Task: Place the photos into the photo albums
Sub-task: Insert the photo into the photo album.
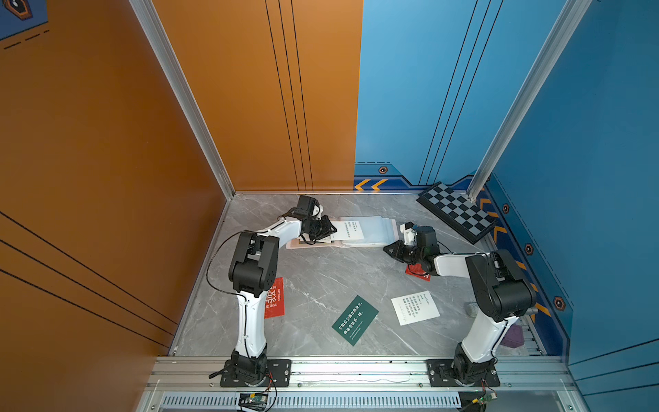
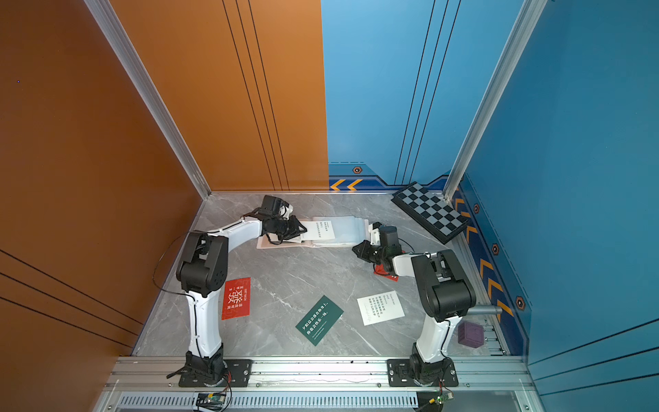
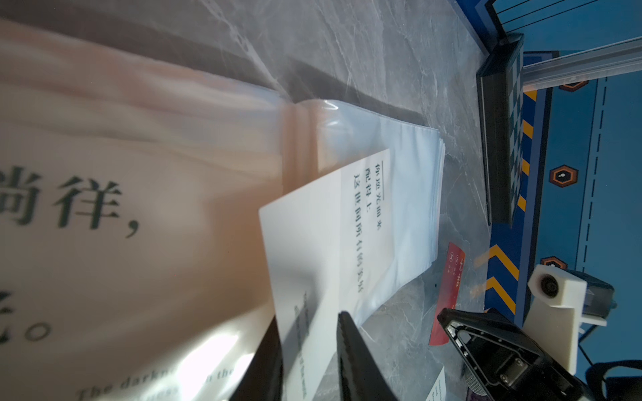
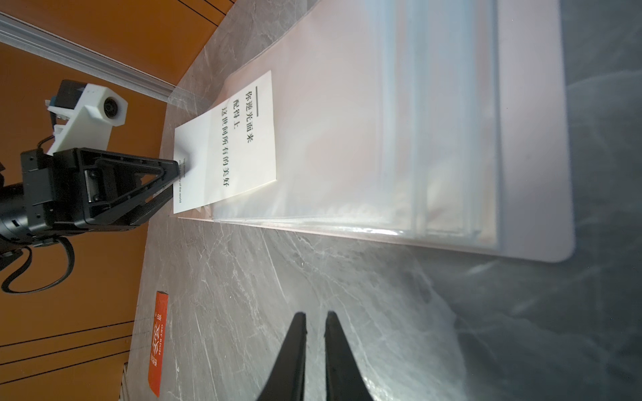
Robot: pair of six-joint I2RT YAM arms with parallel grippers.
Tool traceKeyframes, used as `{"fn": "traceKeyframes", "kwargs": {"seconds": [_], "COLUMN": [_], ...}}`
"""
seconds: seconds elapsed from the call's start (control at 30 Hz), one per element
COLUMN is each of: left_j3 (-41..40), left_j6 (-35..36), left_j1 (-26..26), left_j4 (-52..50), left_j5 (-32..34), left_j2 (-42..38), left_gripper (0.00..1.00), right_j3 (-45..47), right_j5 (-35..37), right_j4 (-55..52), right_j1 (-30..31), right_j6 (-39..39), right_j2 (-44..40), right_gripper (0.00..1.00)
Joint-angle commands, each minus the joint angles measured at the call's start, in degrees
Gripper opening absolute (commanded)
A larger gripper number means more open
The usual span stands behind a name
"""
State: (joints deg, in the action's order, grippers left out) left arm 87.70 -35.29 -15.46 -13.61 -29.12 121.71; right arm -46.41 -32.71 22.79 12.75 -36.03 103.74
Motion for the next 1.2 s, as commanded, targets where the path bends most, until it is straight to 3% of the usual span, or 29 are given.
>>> {"fn": "traceKeyframes", "kwargs": {"seconds": [0.0, 1.17], "left_j3": [2.5, 12.1], "left_j6": [1.9, 2.2], "left_j1": [-0.8, -4.2], "left_j4": [-2.9, -8.5], "left_j5": [1.2, 3.8], "left_j2": [1.3, 6.9], "left_gripper": [0.28, 0.35], "right_j3": [-0.1, -0.3], "right_j5": [0.4, 0.1], "right_j4": [1.4, 1.4], "right_j1": [0.3, 0.6], "right_j6": [-0.7, -1.0], "right_j2": [0.9, 1.1], "right_gripper": [0.14, 0.15]}}
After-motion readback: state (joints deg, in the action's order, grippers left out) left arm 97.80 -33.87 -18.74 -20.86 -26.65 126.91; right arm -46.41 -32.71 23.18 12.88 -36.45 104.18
